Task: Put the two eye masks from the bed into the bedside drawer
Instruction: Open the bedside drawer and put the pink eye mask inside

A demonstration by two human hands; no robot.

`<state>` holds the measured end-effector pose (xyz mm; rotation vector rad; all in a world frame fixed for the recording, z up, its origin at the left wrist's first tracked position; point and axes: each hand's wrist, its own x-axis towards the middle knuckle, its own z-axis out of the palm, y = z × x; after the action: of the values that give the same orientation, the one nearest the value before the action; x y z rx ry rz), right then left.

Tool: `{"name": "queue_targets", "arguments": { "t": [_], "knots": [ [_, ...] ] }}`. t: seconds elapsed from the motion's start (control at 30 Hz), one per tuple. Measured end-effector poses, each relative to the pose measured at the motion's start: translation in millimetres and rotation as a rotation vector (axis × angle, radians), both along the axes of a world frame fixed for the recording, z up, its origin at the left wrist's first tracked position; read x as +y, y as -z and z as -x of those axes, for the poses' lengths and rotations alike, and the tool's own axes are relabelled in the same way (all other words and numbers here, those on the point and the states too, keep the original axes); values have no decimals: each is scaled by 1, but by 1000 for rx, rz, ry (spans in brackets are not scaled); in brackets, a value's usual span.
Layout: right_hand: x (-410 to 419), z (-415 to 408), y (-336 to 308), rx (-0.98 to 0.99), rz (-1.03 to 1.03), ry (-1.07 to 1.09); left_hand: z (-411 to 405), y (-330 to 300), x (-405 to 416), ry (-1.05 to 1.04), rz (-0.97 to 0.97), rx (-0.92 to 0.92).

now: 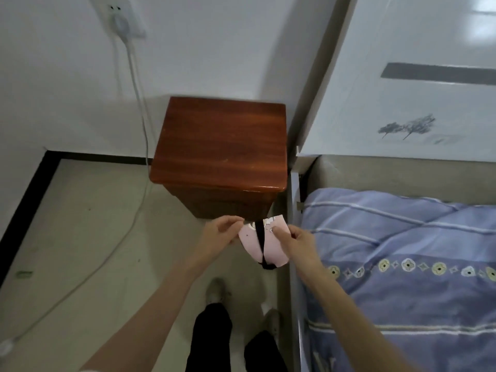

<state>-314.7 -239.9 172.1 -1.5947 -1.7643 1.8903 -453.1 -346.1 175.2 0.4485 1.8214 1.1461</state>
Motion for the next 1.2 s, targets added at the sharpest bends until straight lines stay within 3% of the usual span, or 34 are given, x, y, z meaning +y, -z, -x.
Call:
{"name": "queue_targets", "arguments": {
  "t": [0.2, 0.33, 0.43, 0.6, 0.93, 1.03, 1.2],
  "knots": [
    [38, 47, 129, -224, -9, -30, 96, 133, -15, -237, 204, 34],
    [64, 80, 190, -235, -34, -52, 163, 197, -22, -293, 269, 81],
    [80, 91, 206, -120, -52, 22, 193, 211, -22, -318, 198, 136],
    [90, 98, 222, -131, -50, 121, 210, 219, -23, -300, 79, 117],
    [87, 80, 213, -168, 8, 28, 211, 219, -37, -259, 45, 61],
    [79, 67, 212, -215, -9, -23, 192, 215, -53, -332, 67, 21],
    [44, 33, 215, -268, 111, -9, 166, 213, -78, -361, 94, -68]
  ]
}}
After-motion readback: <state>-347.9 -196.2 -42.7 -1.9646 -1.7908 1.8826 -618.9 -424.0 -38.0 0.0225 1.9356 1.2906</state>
